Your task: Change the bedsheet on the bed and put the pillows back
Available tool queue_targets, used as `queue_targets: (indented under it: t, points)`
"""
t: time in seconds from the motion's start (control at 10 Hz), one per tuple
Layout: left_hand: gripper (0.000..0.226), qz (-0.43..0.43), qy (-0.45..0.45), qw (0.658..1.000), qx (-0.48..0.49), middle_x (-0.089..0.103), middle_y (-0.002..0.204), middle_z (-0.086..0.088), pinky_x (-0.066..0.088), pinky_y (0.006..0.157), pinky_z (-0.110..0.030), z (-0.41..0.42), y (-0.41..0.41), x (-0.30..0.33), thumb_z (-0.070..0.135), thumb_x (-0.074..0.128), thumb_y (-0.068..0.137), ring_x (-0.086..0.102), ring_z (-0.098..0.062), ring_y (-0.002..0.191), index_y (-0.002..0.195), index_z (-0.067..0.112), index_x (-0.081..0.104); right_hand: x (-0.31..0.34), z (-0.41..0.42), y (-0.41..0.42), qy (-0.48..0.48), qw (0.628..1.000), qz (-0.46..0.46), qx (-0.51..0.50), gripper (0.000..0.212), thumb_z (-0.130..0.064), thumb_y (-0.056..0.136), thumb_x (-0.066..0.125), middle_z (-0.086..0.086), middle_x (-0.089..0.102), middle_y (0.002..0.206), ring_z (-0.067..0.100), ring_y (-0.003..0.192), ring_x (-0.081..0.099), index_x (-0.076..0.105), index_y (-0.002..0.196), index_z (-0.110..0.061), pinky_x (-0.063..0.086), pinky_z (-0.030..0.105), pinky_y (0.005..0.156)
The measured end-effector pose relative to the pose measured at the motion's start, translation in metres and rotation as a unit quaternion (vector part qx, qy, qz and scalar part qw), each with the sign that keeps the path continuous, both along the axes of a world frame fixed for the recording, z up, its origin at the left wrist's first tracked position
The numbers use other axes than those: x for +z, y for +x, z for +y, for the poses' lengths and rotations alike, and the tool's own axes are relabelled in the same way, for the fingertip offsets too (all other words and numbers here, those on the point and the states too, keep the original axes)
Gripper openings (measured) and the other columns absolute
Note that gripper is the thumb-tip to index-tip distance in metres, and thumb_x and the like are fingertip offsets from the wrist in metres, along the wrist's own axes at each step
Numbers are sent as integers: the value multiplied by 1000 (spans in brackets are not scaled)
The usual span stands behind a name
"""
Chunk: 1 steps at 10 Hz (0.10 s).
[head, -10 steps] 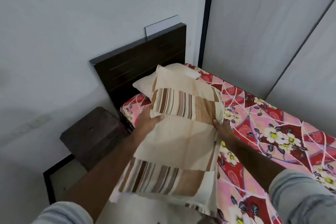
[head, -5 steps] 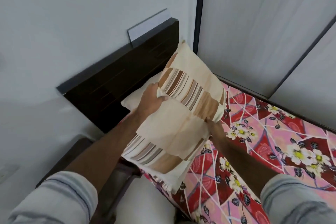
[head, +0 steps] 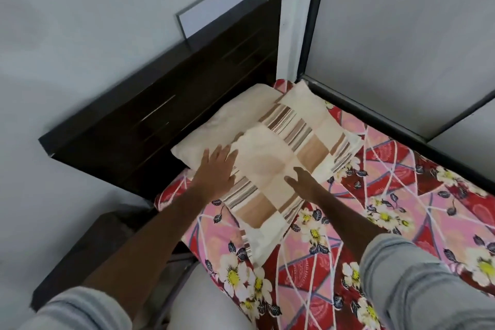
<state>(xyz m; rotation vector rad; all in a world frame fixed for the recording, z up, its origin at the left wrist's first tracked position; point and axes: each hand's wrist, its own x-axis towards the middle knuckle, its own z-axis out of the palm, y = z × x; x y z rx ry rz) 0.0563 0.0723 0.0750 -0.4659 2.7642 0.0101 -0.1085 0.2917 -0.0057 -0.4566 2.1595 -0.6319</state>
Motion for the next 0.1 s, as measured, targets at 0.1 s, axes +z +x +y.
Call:
queue_targets:
  t: [0.1]
  points:
    - [71,3,-21,1000,6,7,170,-13,4,125,-56,3,10,2,37,45,104,4,-34,157,162,13,10,7,-11,2,-27,999,28,30,70,-43,103,48,18,30,159,33,146,30,22,156,-7,26,41,118]
